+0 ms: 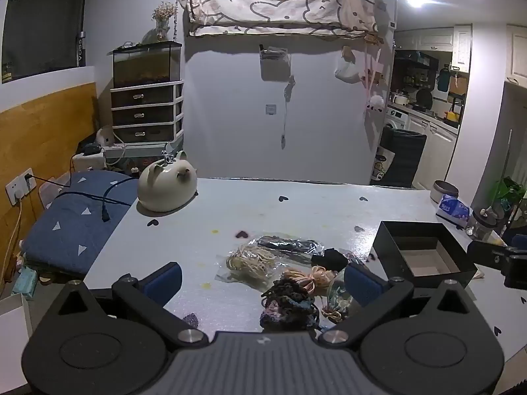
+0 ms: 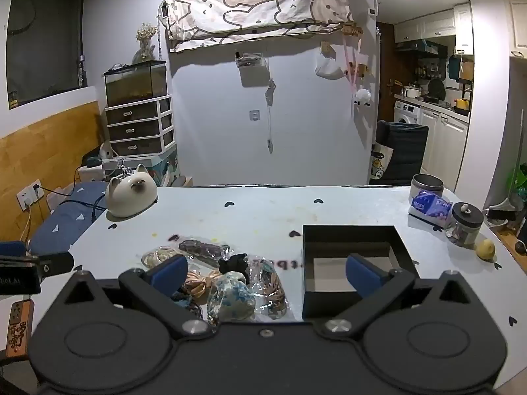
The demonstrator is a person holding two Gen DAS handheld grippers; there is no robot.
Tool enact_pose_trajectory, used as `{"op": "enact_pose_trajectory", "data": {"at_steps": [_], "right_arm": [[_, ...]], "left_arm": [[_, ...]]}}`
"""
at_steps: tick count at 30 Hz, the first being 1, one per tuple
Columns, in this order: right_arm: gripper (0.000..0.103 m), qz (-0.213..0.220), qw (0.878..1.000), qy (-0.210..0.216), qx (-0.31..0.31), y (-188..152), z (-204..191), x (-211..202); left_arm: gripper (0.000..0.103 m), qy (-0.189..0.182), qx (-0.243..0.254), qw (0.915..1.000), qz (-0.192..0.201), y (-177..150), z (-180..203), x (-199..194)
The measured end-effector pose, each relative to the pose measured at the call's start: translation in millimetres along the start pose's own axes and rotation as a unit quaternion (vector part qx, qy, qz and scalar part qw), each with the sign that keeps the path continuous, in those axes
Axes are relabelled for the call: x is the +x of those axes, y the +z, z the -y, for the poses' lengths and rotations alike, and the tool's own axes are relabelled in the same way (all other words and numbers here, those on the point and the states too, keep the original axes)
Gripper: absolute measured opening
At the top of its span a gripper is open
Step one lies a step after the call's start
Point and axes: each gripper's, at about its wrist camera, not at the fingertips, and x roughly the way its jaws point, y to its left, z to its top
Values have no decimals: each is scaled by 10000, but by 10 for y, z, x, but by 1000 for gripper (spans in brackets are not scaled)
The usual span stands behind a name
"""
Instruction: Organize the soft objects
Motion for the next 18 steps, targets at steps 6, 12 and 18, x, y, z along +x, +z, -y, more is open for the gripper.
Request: {"op": "enact_pose_trajectory", "data": {"at_steps": [6, 12, 18], "right_arm": [[103, 23, 10000, -18, -35, -4, -5, 6], [103, 12, 10000, -11, -41, -6, -3, 9], [103, 12, 10000, -1, -41, -5, -11, 22]], "left_arm": [[103, -6, 2, 10000, -10, 1, -1, 1], [103, -6, -8, 10000, -30, 0, -2, -1], [103, 26, -31, 10000, -38, -21, 21, 48]]}}
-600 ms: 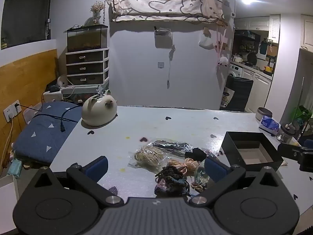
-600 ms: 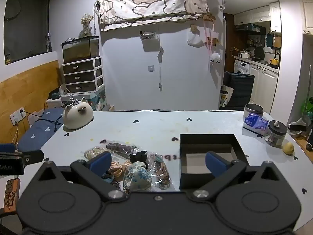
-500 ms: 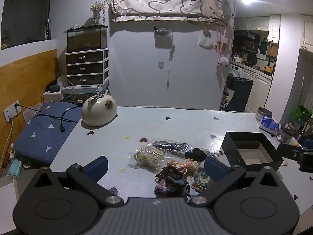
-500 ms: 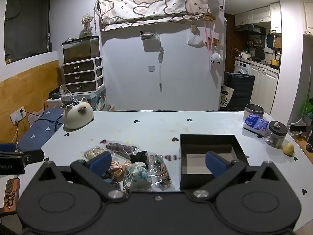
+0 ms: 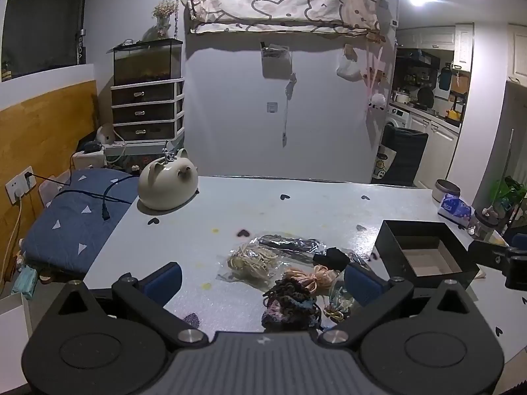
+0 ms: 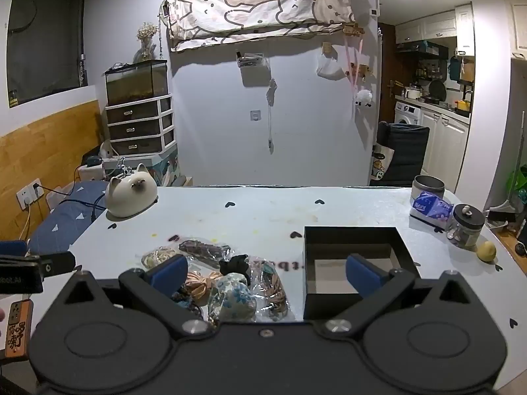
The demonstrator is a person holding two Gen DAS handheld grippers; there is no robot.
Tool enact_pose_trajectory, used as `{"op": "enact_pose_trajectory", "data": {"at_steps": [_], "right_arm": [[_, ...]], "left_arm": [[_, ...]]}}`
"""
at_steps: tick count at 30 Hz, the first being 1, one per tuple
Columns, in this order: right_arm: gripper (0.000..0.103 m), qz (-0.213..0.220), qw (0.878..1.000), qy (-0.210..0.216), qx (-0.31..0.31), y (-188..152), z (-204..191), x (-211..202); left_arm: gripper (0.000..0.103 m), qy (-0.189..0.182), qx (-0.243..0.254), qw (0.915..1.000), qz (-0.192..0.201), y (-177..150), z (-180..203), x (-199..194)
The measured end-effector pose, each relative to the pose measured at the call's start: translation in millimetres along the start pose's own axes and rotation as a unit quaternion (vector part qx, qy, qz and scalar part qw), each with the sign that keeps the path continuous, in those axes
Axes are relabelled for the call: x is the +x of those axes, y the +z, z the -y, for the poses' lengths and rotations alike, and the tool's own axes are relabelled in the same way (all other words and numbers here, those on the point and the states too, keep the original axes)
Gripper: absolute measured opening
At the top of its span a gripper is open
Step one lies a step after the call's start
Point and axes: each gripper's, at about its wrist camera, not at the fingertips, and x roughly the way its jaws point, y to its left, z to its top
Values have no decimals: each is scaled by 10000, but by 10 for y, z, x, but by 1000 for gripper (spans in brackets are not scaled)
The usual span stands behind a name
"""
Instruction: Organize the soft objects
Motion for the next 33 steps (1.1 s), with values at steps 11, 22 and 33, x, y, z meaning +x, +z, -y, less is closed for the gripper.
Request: {"op": "enact_pose_trajectory", "data": {"at_steps": [11, 22, 33], "right_arm": [[103, -4, 10000, -5, -9, 9, -23, 27], [103, -11, 10000, -9, -13, 9, -27, 22], [103, -16, 10000, -5, -13, 4, -40, 47]], "left_arm": [[103, -27, -2, 10000, -19, 10, -40, -3], [103, -30, -1, 10000, -25, 14, -44, -2], [103, -28, 1, 10000, -28, 14, -39, -2]]}}
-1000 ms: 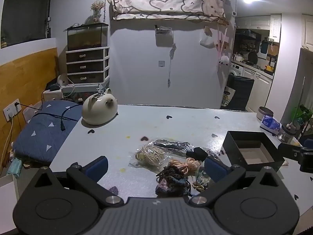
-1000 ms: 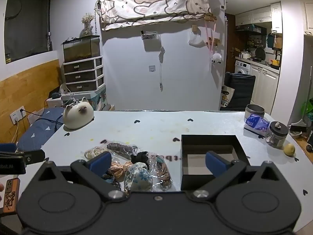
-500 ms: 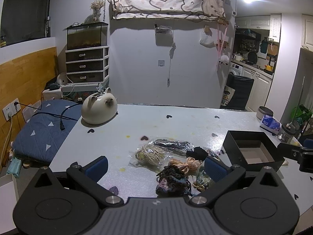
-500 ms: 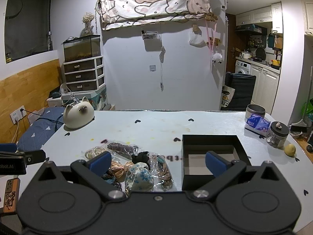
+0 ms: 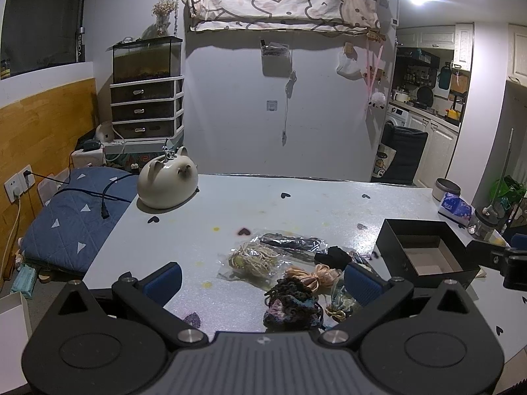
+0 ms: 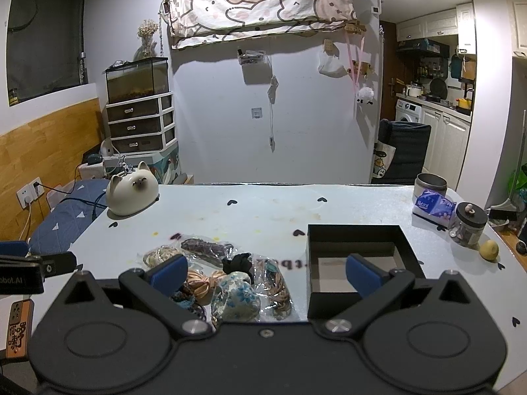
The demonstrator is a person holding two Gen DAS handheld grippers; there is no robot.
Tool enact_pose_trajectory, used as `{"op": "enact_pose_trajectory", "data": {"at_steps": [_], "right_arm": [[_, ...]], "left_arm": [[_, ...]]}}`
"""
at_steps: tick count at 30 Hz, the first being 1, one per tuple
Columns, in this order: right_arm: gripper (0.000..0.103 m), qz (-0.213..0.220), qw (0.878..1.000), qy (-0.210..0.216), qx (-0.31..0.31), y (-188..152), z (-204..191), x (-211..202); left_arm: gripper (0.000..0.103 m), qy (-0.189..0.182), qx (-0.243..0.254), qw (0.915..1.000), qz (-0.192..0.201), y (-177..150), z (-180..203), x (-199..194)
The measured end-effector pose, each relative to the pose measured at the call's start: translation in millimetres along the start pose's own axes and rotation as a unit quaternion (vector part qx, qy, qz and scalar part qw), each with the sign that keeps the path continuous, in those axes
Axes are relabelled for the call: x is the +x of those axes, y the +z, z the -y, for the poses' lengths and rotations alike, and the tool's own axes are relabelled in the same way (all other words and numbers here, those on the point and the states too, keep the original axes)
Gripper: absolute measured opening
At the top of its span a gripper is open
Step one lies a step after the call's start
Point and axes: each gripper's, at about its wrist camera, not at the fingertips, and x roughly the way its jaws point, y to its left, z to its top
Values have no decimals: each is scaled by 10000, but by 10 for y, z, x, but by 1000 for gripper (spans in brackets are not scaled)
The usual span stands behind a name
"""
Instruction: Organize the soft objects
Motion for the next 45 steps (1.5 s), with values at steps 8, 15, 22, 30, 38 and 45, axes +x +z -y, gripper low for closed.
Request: {"op": "enact_pose_trajectory", "data": {"at_steps": [8, 15, 22, 30, 38, 45], "right_arm": [[103, -1, 10000, -4, -1, -1, 0, 3], [103, -23, 10000, -11, -1, -67, -47, 104], [103, -34, 10000, -16, 0, -59, -66, 108], [103, -44, 10000, -15, 6, -65, -69, 123], [103, -53, 10000, -8, 6, -61, -68, 131], [103, -64, 10000, 4, 2, -51, -27, 121]], "left_arm": [[103, -1, 1, 10000, -7, 1, 2, 1], [103, 1, -7, 10000, -11, 0, 3, 2], [103, -4, -1, 10000, -12, -2, 3, 5], [103, 1, -5, 10000, -16, -2, 7, 5], [103, -2, -12, 10000, -23, -4, 6, 9], [103, -64, 9, 10000, -54, -16, 7, 38]]}}
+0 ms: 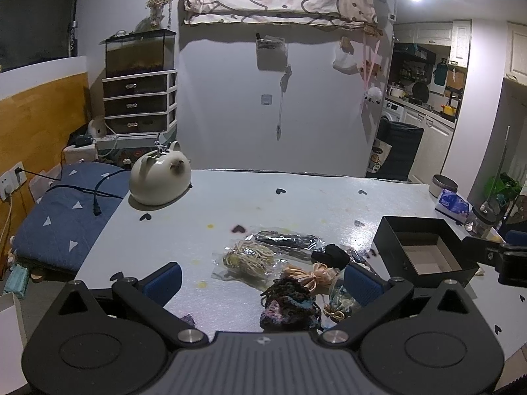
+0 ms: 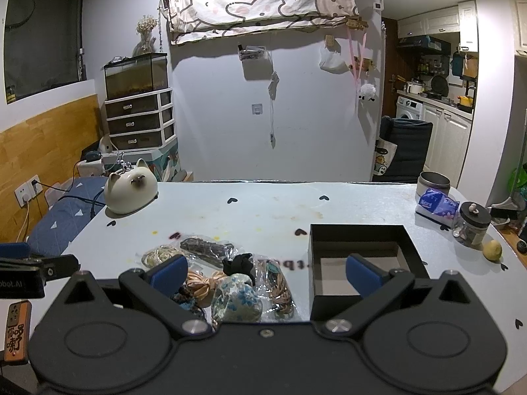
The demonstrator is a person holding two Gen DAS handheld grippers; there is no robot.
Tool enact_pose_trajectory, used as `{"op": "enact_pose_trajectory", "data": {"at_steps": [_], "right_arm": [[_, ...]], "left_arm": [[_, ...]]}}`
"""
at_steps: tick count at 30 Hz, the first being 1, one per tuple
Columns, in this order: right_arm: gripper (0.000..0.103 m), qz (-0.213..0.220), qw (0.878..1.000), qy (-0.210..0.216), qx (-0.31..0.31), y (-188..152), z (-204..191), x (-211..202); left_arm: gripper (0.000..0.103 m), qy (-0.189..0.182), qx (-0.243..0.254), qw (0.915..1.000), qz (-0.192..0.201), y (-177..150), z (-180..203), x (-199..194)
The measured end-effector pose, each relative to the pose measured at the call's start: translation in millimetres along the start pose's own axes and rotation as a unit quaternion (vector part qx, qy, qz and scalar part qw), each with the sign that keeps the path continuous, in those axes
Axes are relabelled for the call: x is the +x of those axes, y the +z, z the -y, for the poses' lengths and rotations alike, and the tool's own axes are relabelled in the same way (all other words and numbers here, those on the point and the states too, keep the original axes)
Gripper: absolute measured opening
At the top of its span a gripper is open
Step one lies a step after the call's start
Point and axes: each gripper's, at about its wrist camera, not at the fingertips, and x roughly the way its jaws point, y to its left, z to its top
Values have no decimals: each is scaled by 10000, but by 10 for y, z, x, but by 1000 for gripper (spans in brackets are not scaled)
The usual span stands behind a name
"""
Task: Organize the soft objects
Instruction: 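Grasp the crocheted pouch with the left tool while the right tool grasps the floral pouch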
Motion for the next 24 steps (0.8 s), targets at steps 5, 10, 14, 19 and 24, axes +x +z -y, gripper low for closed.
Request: {"op": "enact_pose_trajectory", "data": {"at_steps": [5, 10, 14, 19, 24], "right_arm": [[103, -7, 9999, -25, -101, 48, 6, 129], [103, 2, 9997, 4, -248, 130, -7, 278], [103, 41, 9993, -19, -380, 167, -10, 455], [103, -1, 9990, 236, -378, 192, 39, 699], [103, -58, 9979, 392, -509, 157, 30, 924]], "left_arm": [[103, -61, 47, 10000, -62, 17, 13, 73], [103, -45, 176, 9997, -170, 76, 64, 285], [103, 69, 359, 9988, -327, 67, 130, 457], [103, 83, 441, 9972, -595, 32, 133, 693], [103, -63, 458, 9964, -709, -33, 96, 952]]}}
